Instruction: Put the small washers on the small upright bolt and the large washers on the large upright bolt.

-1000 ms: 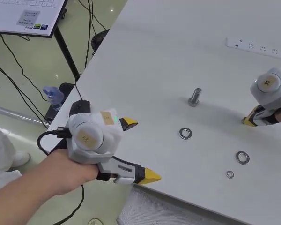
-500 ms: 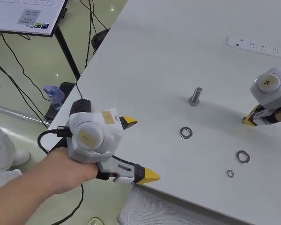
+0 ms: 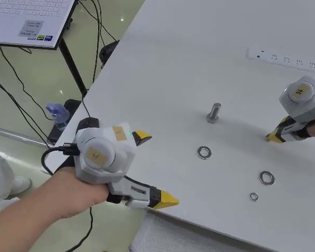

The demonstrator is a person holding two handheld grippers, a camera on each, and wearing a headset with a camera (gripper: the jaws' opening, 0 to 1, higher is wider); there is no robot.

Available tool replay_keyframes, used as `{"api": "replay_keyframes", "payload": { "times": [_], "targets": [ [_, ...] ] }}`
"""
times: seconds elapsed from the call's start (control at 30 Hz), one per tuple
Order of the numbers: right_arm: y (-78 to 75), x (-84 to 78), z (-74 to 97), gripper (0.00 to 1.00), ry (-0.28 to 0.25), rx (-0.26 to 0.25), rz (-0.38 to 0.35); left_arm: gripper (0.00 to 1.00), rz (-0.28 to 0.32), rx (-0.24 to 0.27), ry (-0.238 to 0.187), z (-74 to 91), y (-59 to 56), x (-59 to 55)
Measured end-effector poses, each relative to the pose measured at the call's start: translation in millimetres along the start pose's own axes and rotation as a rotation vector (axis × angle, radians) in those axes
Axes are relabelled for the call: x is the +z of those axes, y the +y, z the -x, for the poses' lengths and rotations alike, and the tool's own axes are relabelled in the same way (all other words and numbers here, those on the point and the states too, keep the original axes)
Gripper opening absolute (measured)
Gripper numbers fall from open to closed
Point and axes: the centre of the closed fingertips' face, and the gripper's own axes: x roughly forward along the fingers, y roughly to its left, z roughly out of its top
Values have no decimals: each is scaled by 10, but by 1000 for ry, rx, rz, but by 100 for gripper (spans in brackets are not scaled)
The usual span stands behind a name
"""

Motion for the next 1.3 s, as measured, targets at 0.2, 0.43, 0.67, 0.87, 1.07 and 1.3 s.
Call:
{"api": "replay_keyframes", "payload": {
  "times": [0.2,0.43,0.67,0.87,1.07,1.3],
  "targets": [
    [-6,-23,126,22,-17,-9,-11,95,-5,2,-3,6,-5,34],
    [73,-66,267,22,-37,-15,-16,95,-30,15,6,24,1,49],
    [270,-117,358,23,-61,3,-26,95,-44,35,16,34,32,37],
    [460,-158,406,24,-88,25,-44,95,-50,53,7,49,51,56],
    [667,-209,433,26,-105,45,-51,95,-54,58,8,62,19,47],
    [963,-283,405,28,-111,70,-41,94,-59,66,19,70,0,17]
  ]
}}
